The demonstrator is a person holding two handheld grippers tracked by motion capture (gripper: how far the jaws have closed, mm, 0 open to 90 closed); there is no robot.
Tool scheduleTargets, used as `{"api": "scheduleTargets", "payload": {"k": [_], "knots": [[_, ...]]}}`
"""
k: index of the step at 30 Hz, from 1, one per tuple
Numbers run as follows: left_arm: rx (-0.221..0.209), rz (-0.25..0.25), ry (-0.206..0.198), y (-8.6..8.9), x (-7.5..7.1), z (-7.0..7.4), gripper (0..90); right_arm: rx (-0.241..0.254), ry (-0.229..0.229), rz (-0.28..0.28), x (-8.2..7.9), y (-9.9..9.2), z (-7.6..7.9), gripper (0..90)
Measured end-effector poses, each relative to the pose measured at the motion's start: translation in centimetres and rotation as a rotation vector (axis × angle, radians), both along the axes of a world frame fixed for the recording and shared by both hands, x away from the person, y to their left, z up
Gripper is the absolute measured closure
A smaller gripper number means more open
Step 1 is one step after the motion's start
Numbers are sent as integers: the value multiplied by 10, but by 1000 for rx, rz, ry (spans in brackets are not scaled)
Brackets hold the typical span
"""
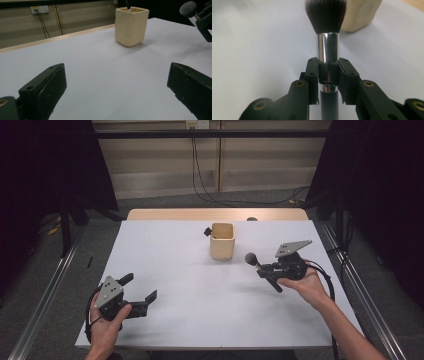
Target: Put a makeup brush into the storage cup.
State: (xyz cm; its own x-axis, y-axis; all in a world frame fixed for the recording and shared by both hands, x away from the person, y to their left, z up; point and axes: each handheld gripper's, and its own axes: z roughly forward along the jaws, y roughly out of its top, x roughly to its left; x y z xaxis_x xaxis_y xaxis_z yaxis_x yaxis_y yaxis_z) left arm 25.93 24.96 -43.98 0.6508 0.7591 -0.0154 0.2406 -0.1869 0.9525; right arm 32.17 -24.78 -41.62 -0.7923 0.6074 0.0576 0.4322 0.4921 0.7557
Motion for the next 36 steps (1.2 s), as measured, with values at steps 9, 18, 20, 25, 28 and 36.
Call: {"api": "scheduleTargets", "payload": {"k": [9, 18, 20, 25, 28, 36], "knots": [[10, 0, -5, 0, 0, 1, 23, 100, -89, -40, -3, 2, 2, 725], [12, -7, -10, -1, -1, 1, 23, 216, -158, -80, -3, 3, 8, 725], [15, -6, -9, -1, -1, 1, 23, 244, -163, -88, -2, 3, 10, 725], [16, -9, -9, -1, -1, 1, 23, 294, -172, -115, 4, 3, 12, 725], [13, -10, -10, -1, -1, 1, 23, 312, -180, -128, 6, 4, 15, 725], [18, -9, -10, -2, -2, 1, 23, 341, -228, -130, 8, 11, 30, 725]]}}
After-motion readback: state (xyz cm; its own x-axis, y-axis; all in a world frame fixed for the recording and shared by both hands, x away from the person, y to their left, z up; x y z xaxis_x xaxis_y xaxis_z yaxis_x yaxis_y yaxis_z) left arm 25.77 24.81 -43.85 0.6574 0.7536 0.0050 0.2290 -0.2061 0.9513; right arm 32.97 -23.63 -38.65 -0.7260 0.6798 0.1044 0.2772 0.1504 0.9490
